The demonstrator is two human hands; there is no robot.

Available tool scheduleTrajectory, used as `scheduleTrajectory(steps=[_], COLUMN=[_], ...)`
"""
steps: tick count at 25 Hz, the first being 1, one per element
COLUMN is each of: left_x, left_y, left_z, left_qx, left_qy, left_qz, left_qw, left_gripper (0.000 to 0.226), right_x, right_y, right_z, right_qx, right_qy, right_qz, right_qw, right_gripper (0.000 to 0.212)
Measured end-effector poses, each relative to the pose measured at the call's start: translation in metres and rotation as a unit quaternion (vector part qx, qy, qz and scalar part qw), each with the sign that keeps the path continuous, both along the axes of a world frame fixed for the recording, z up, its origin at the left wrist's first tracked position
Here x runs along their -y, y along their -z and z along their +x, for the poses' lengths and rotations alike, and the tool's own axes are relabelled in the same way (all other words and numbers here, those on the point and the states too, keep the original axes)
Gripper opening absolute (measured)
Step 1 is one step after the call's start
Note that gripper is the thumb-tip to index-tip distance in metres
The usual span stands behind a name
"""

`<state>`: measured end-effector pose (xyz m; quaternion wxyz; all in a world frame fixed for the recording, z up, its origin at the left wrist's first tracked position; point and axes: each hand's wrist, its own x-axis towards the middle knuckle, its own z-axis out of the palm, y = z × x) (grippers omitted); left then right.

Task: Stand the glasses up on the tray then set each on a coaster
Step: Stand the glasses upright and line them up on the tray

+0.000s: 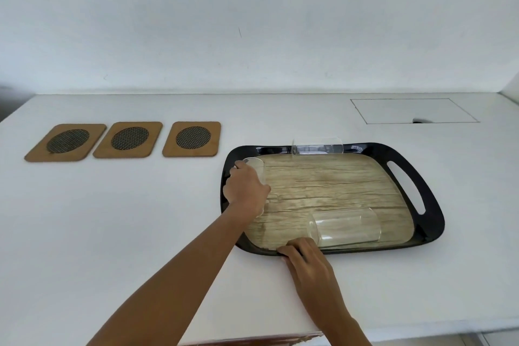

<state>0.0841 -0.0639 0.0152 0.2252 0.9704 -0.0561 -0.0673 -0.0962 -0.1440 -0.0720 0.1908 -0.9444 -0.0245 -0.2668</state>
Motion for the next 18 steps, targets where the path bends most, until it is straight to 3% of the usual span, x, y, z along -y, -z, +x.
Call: scheduleTrajectory(steps=[5, 11, 18], left_x=[-0.006, -0.012, -0.014], left_y=[-0.002, -0.002, 0.019], left_z=[0.006, 0.003, -0.006], left_qx=[-0.031, 0.095, 0.174], left_qy=[0.049, 0.096, 0.095], left_qz=[-0.084, -0.245, -0.35], left_qw=[0.995, 0.96, 0.916], left_gripper=[0.094, 0.071, 0.074], right_x=[-0.001, -0.001, 0.0], right_y=[-0.002, -0.002, 0.002], right_z=[0.0, 0.0, -0.001], right_qx=[0.001, 0.001, -0.017], right_qy=[0.004, 0.006, 0.011], right_qz=[-0.005, -0.009, -0.014], right_qw=[1.0, 1.0, 1.0], right_gripper=[0.01, 0.011, 0.027])
